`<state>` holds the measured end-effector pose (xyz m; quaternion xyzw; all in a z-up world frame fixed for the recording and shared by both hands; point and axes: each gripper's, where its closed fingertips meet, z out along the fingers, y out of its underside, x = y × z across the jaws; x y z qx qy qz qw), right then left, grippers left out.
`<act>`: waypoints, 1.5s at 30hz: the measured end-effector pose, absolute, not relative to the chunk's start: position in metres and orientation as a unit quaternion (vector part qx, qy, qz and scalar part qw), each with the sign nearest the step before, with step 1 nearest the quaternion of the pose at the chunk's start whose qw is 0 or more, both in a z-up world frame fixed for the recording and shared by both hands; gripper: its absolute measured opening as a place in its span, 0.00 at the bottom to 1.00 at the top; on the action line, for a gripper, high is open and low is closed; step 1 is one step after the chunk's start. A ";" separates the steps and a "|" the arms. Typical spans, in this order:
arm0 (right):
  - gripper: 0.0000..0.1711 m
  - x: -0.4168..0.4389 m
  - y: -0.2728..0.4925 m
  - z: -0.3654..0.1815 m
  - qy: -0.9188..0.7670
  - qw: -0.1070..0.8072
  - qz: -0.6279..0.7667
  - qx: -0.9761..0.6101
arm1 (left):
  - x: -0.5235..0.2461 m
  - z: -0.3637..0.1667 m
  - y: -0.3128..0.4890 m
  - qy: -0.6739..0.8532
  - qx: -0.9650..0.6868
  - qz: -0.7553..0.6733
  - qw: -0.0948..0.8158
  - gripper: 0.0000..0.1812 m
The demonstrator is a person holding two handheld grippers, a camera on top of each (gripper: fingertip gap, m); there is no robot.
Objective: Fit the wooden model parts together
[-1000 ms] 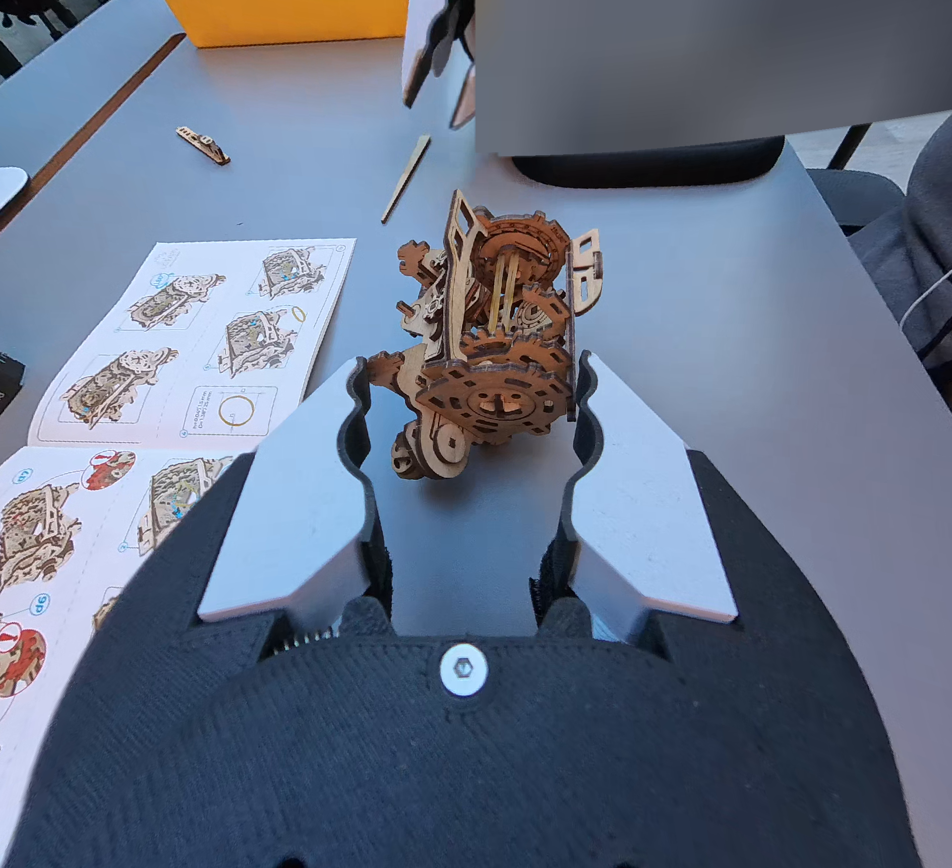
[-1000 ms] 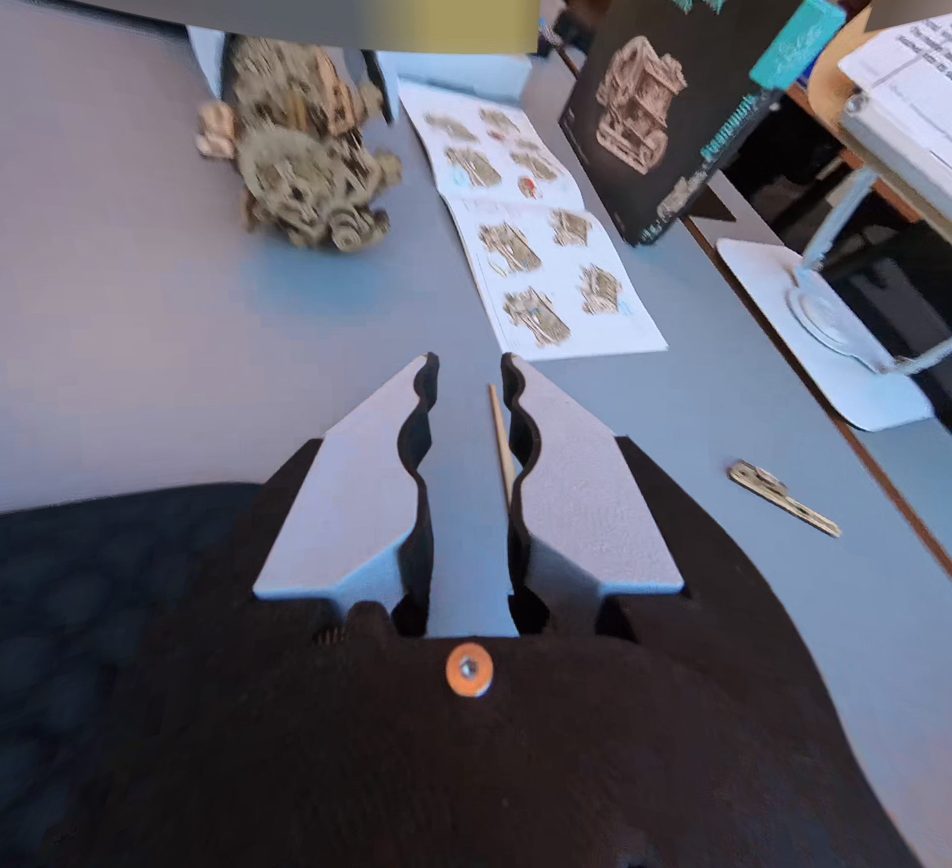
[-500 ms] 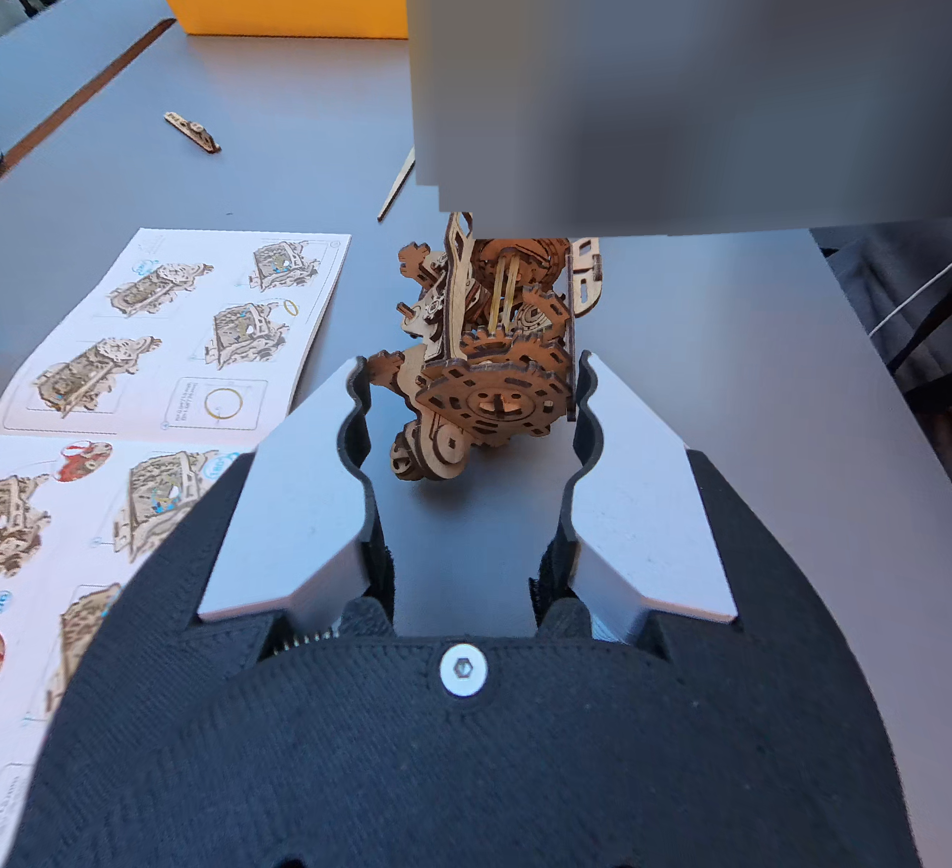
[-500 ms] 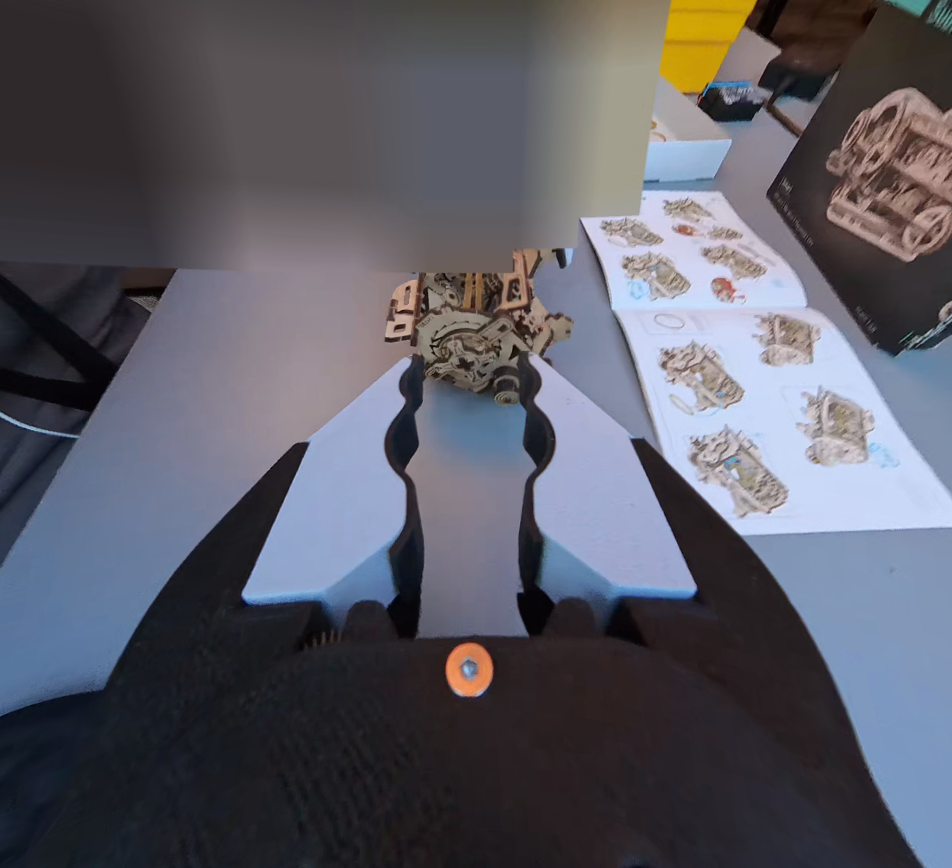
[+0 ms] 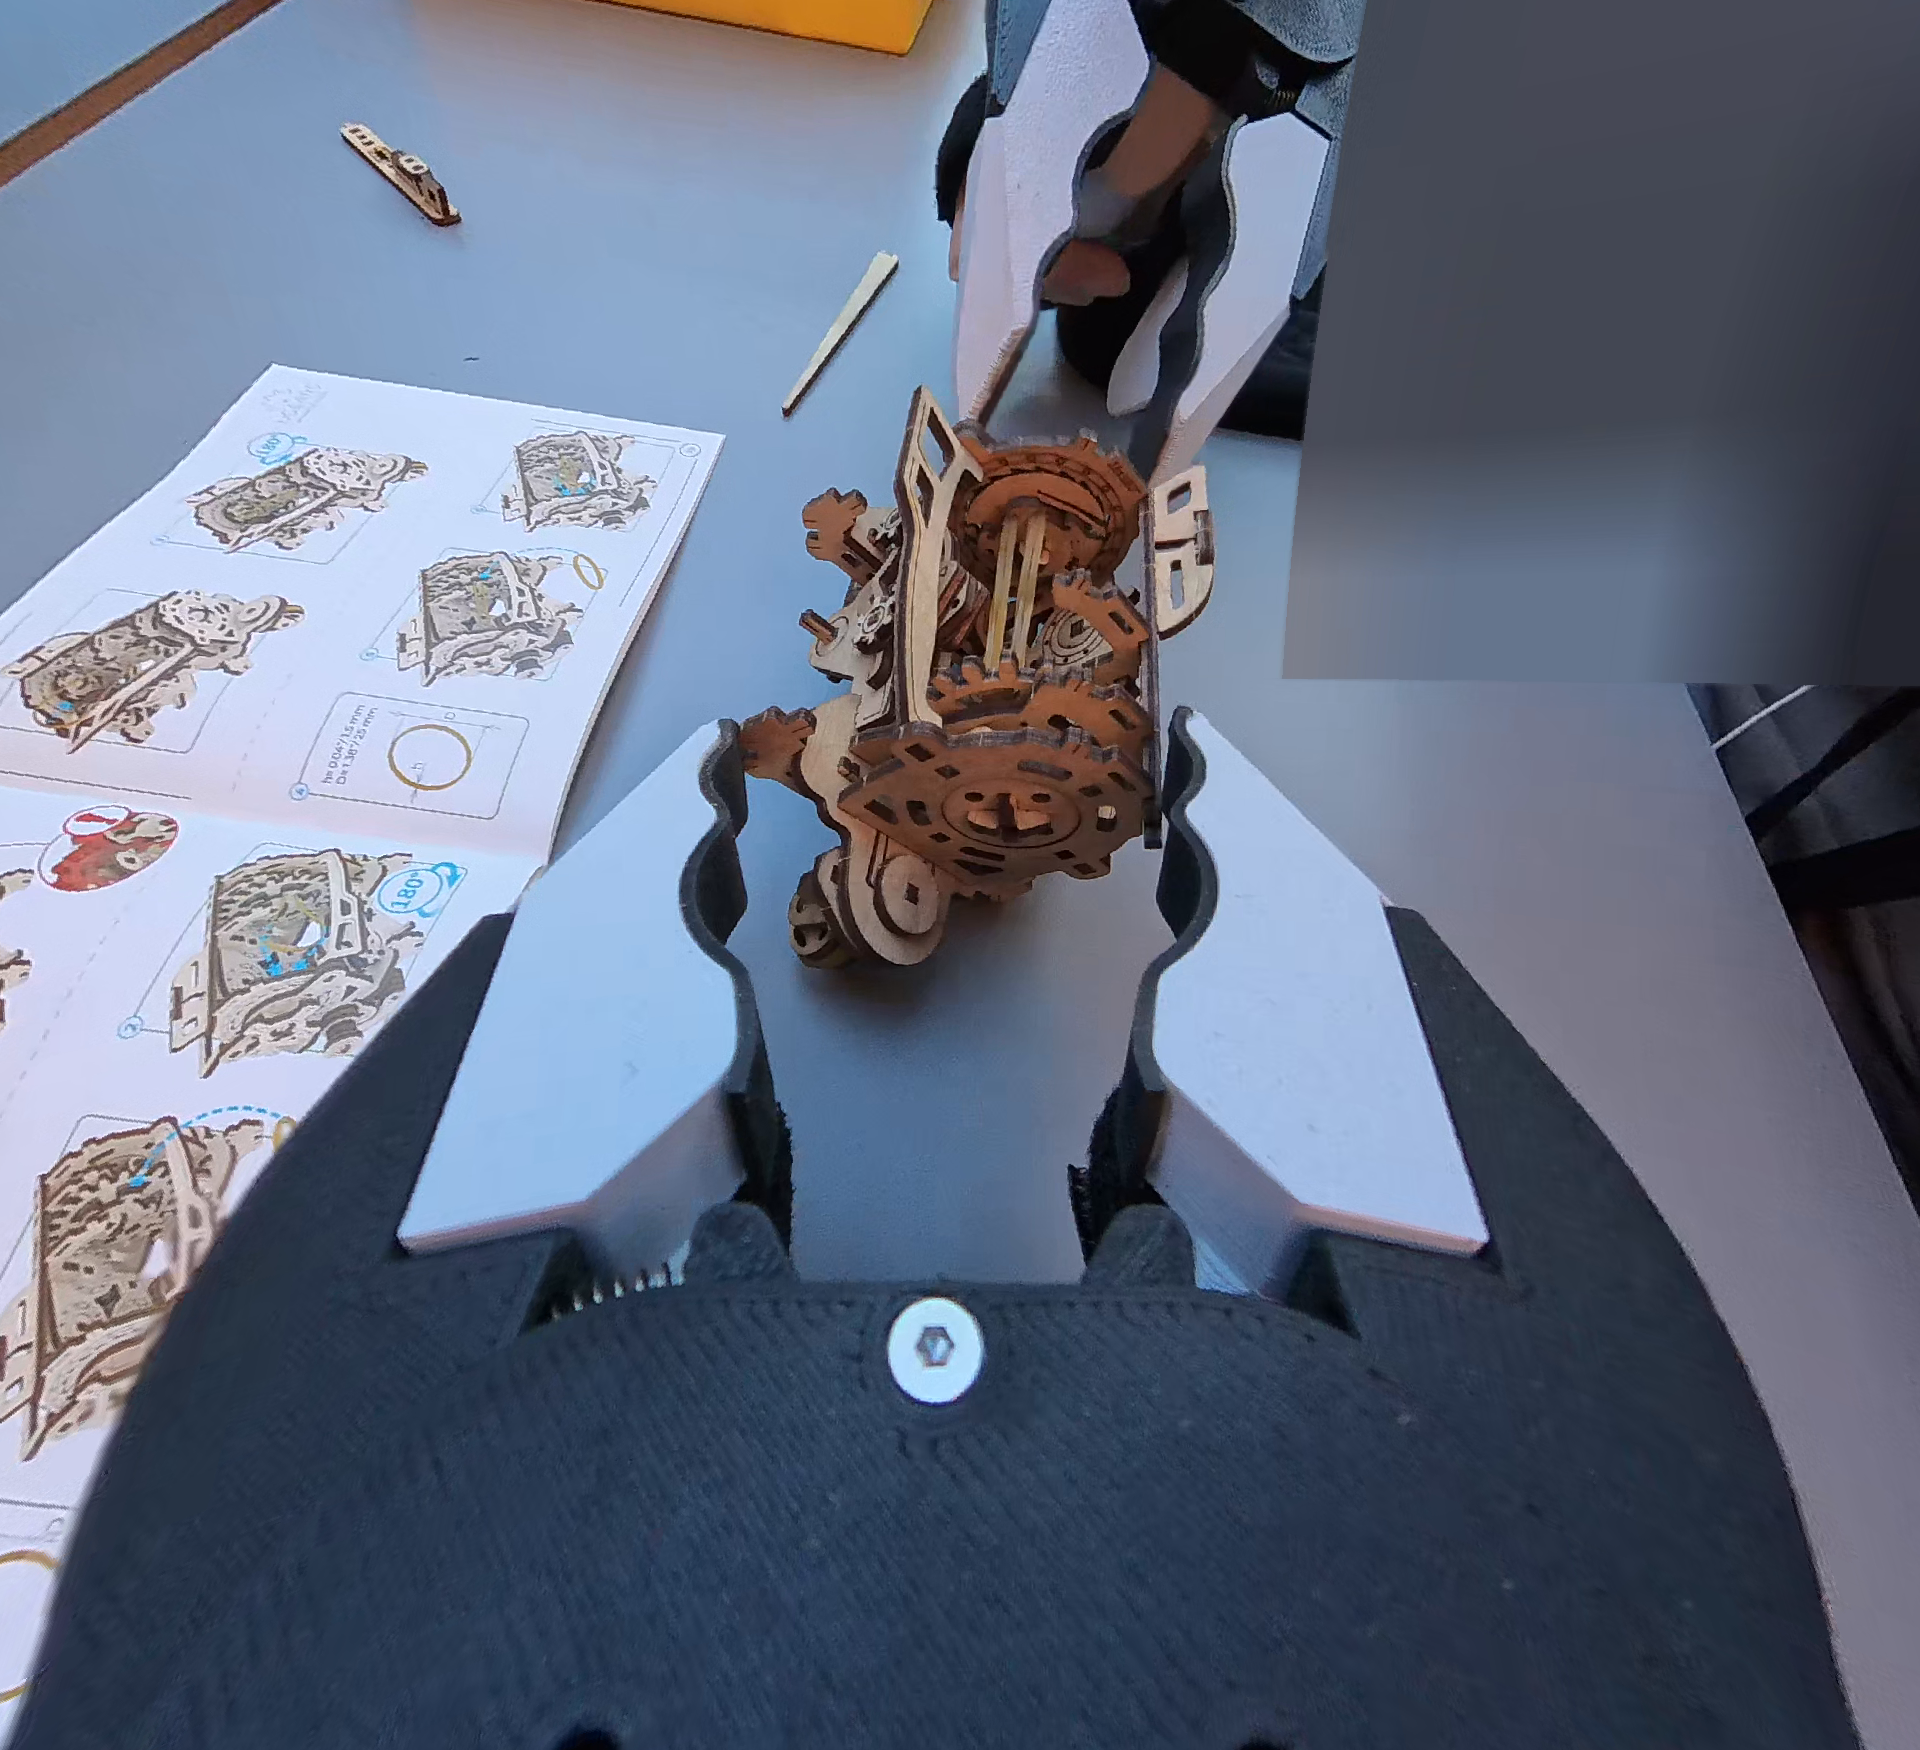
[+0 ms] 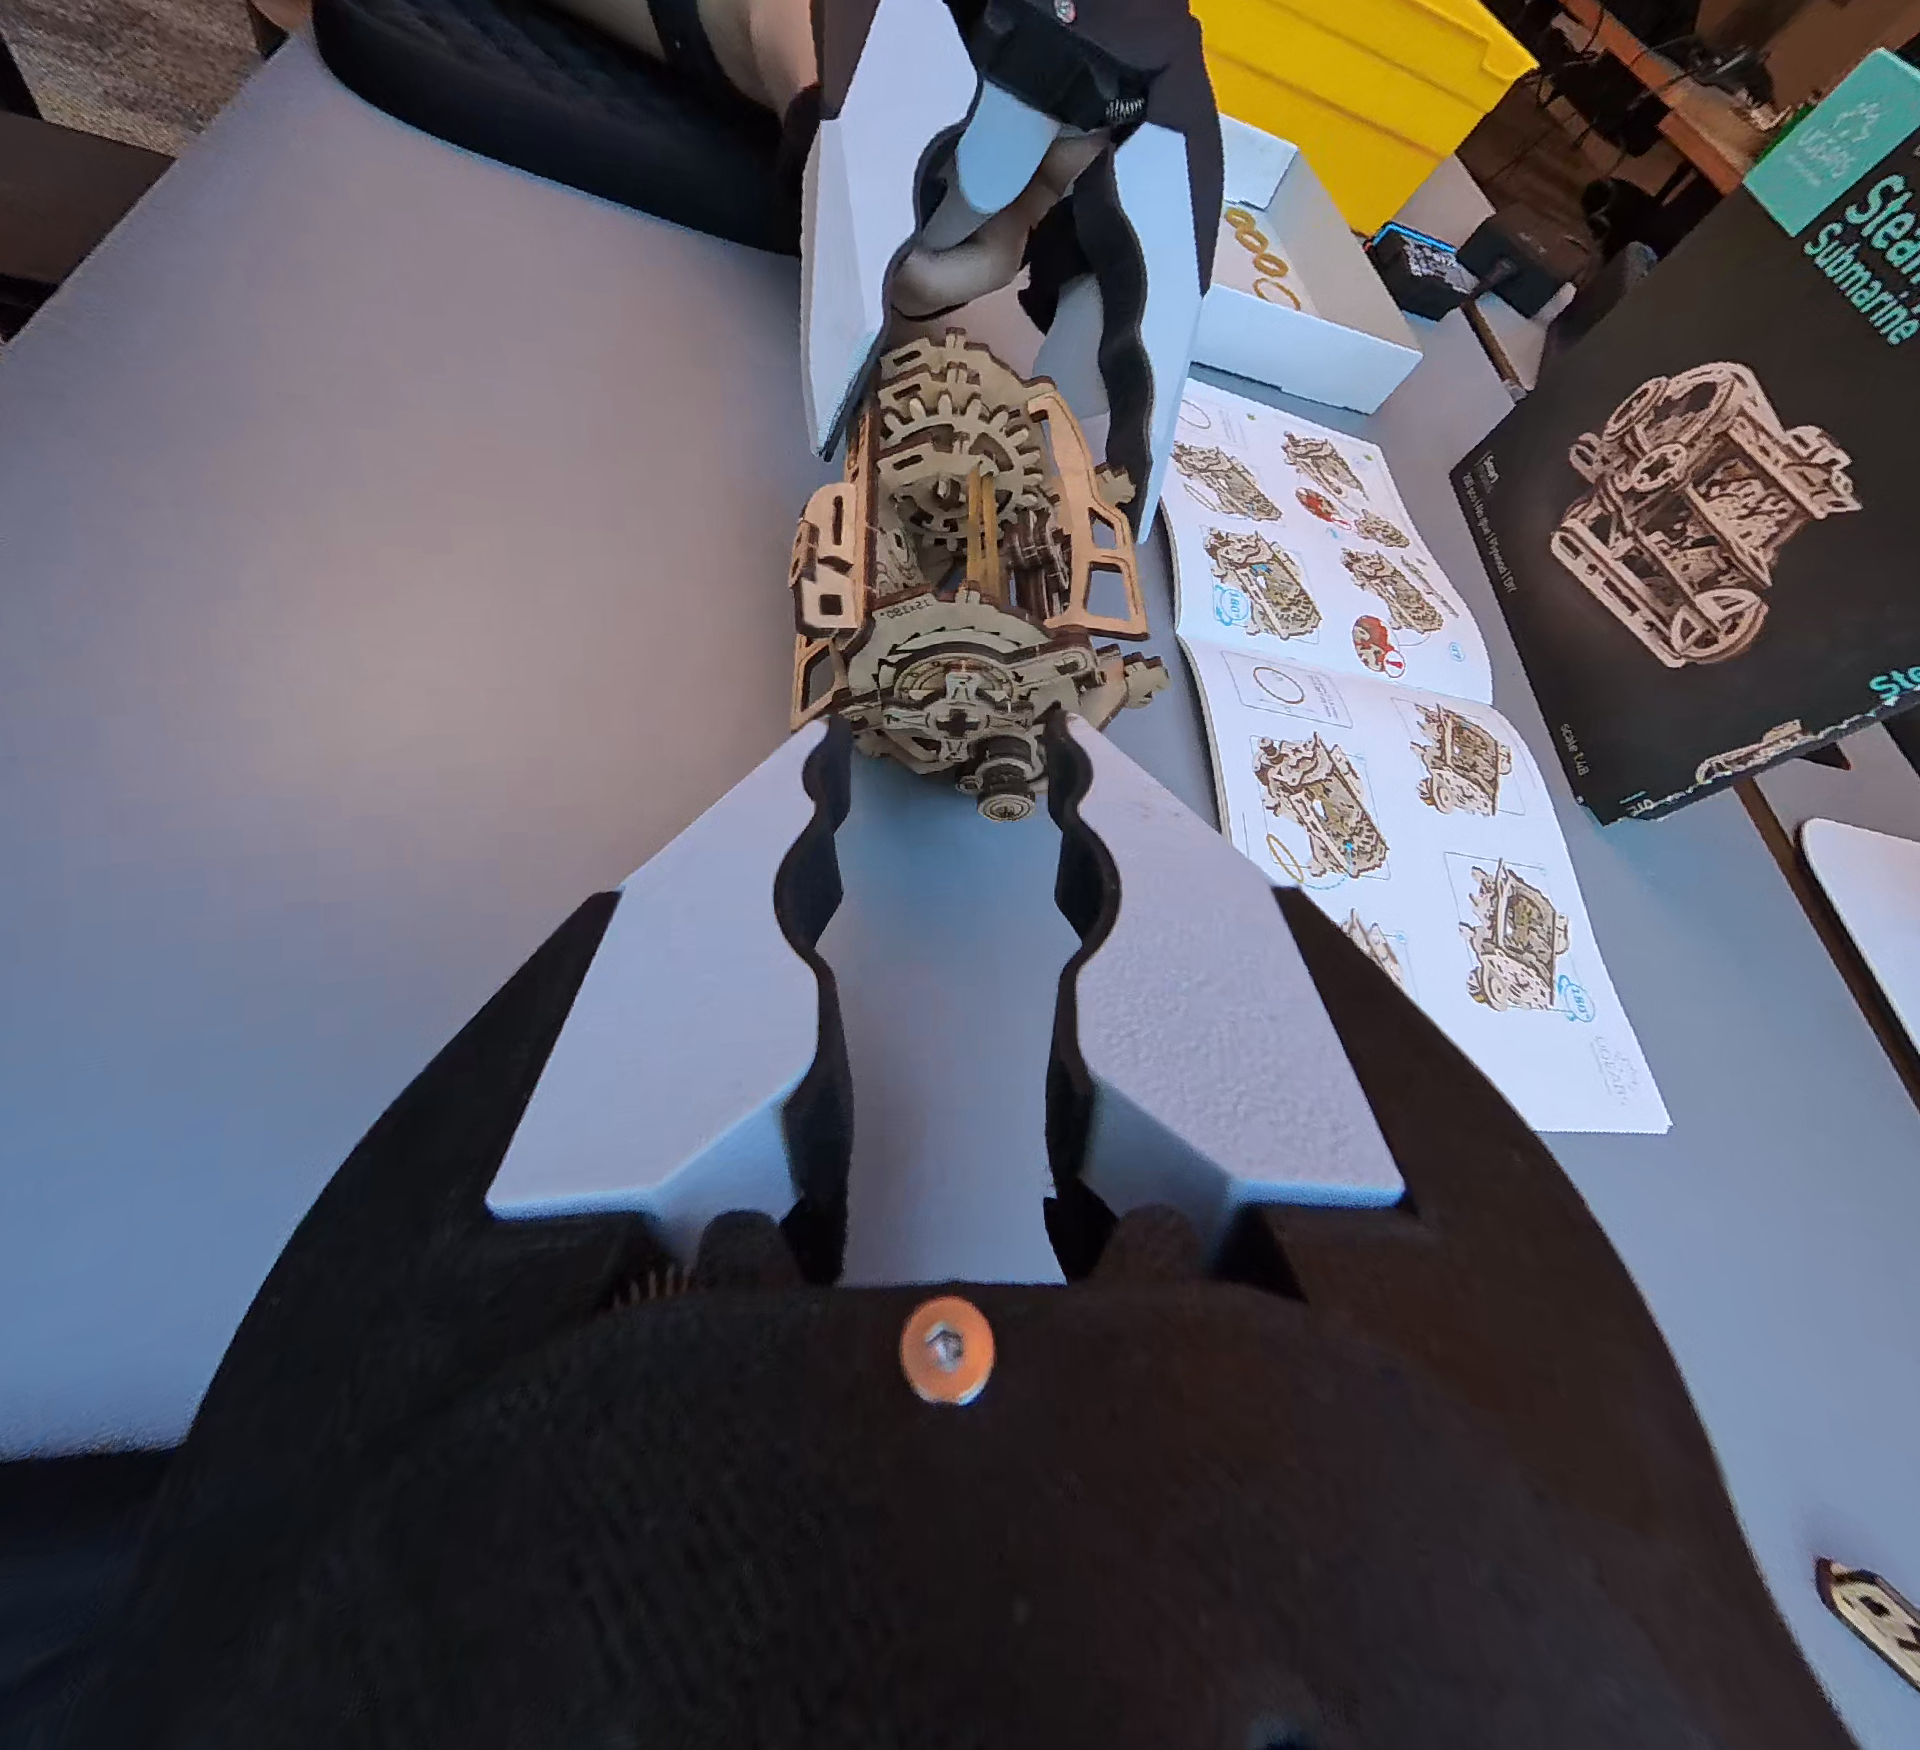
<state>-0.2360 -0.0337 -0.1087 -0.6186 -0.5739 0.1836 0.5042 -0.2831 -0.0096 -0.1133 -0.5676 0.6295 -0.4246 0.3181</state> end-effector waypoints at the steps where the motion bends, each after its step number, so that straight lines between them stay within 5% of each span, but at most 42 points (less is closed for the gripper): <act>1: 0.21 -0.236 -0.033 -0.109 -0.574 0.503 0.180 -0.621 | -0.284 -0.113 -0.010 0.633 -0.564 -0.421 0.322 0.44; 11: 0.18 -0.238 -0.030 -0.118 -0.583 0.497 0.151 -0.624 | -0.313 -0.102 -0.001 0.651 -0.548 -0.387 0.354 0.48; 18: 0.17 -0.236 -0.026 -0.119 -0.585 0.499 0.145 -0.623 | -0.330 -0.090 0.001 0.637 -0.520 -0.424 0.379 0.16; 27: 0.16 -0.231 -0.024 -0.109 -0.571 0.517 0.186 -0.611 | -0.316 -0.100 0.003 0.684 -0.482 -0.377 0.398 0.08; 32: 0.16 -0.234 -0.022 -0.105 -0.567 0.518 0.211 -0.604 | -0.316 -0.108 0.000 0.693 -0.482 -0.376 0.382 0.11; 36: 0.16 -0.234 -0.022 -0.107 -0.565 0.513 0.226 -0.605 | -0.313 -0.107 0.004 0.676 -0.497 -0.378 0.391 0.36; 45: 0.15 -0.237 -0.022 -0.110 -0.597 0.525 0.178 -0.580 | -0.296 -0.092 -0.002 0.602 -0.537 -0.503 0.309 0.49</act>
